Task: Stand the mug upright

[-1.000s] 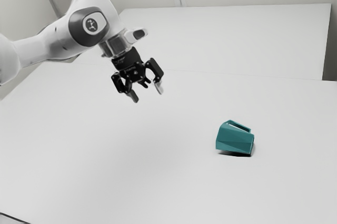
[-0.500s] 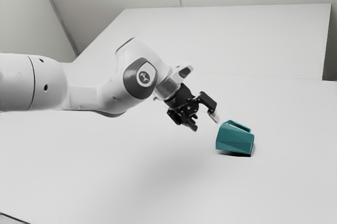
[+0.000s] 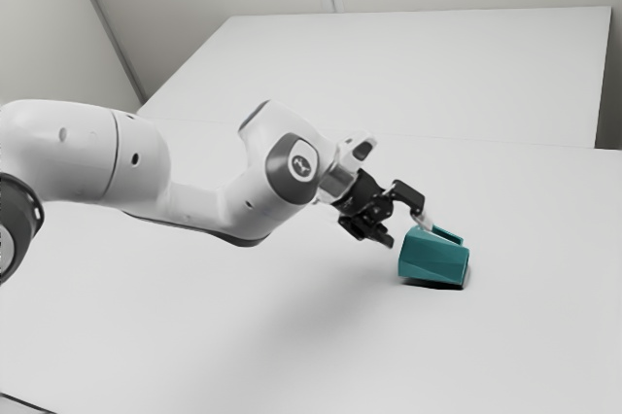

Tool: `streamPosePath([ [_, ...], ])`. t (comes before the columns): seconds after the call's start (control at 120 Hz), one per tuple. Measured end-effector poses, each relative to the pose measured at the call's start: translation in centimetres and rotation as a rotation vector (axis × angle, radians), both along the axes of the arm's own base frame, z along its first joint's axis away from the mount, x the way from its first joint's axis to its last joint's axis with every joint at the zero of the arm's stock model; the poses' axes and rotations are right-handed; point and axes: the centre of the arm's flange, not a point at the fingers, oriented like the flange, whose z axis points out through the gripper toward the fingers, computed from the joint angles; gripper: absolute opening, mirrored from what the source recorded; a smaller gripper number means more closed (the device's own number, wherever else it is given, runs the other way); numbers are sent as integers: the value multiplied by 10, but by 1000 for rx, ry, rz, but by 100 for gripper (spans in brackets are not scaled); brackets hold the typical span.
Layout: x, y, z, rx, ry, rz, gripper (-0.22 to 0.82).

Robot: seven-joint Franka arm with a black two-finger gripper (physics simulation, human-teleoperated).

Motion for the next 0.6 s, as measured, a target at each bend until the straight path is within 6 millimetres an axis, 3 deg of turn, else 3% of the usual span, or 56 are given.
streamPosePath([
  [0.333,-3,-16,-28,-70,54,33,58],
  [0.6,-6,-25,-28,-102,61,28,26],
])
